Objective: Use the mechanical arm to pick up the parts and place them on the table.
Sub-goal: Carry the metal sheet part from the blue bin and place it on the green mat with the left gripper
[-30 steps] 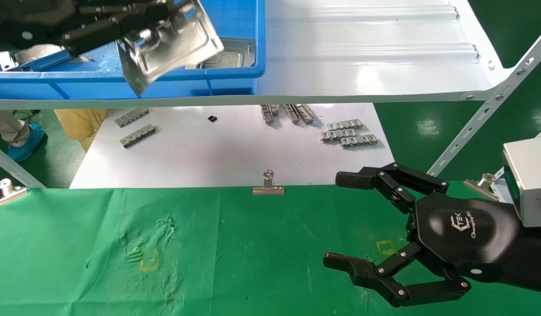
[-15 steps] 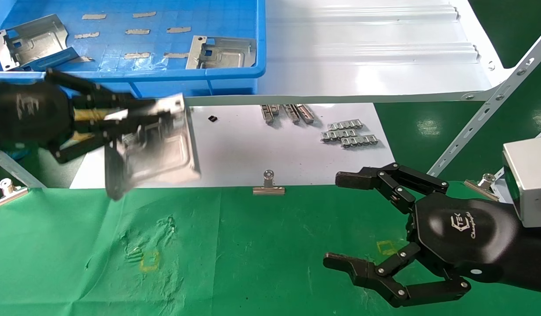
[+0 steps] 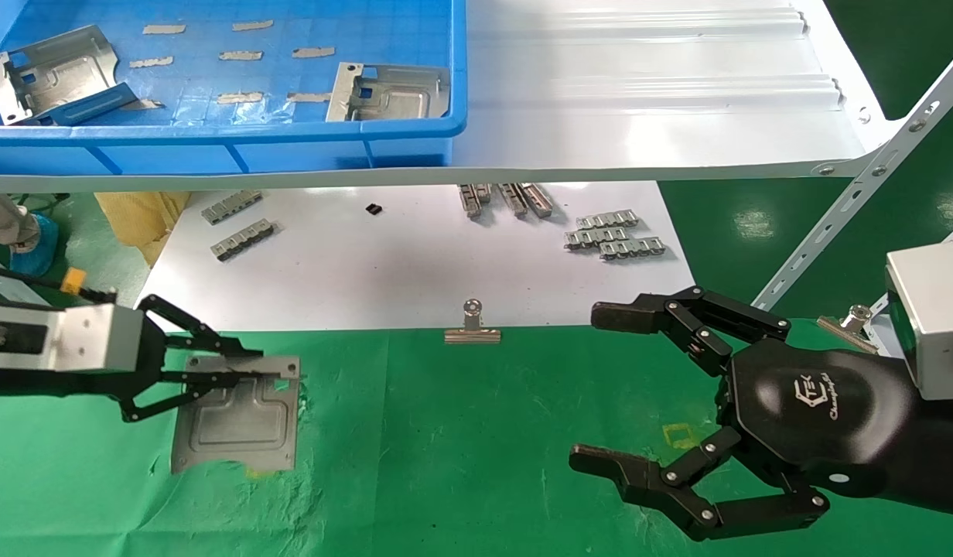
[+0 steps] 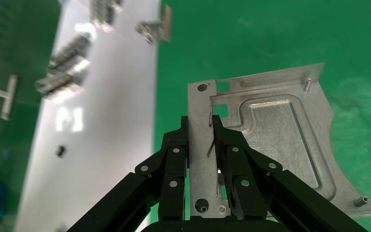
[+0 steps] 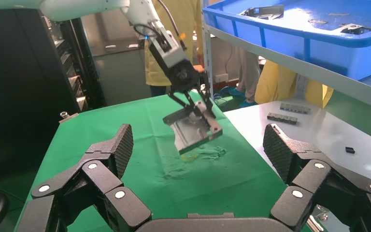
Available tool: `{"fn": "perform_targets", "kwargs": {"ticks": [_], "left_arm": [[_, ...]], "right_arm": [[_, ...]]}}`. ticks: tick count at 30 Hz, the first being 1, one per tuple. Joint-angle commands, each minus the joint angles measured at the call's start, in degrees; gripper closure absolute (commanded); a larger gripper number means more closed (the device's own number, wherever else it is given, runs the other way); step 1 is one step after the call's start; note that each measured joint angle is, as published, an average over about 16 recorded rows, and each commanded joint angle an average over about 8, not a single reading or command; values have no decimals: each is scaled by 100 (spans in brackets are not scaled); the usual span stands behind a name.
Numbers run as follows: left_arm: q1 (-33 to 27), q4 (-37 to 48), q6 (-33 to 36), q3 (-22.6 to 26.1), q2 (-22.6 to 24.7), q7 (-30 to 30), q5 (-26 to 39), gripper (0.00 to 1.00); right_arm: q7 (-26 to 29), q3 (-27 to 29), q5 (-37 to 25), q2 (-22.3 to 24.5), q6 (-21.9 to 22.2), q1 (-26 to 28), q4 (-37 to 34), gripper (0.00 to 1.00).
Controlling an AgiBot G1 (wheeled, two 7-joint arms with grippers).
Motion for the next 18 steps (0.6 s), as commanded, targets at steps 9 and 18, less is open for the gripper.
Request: {"fn": "perform_targets", "kwargs": {"ticks": [9,18], "left_arm": [[137,840,-24,274,384,653,262,50],[160,1412,-111,307,597,982,267,0]], "right_arm": [[0,0,0,0,0,0,0,0],[0,0,0,0,0,0,0,0]]}}
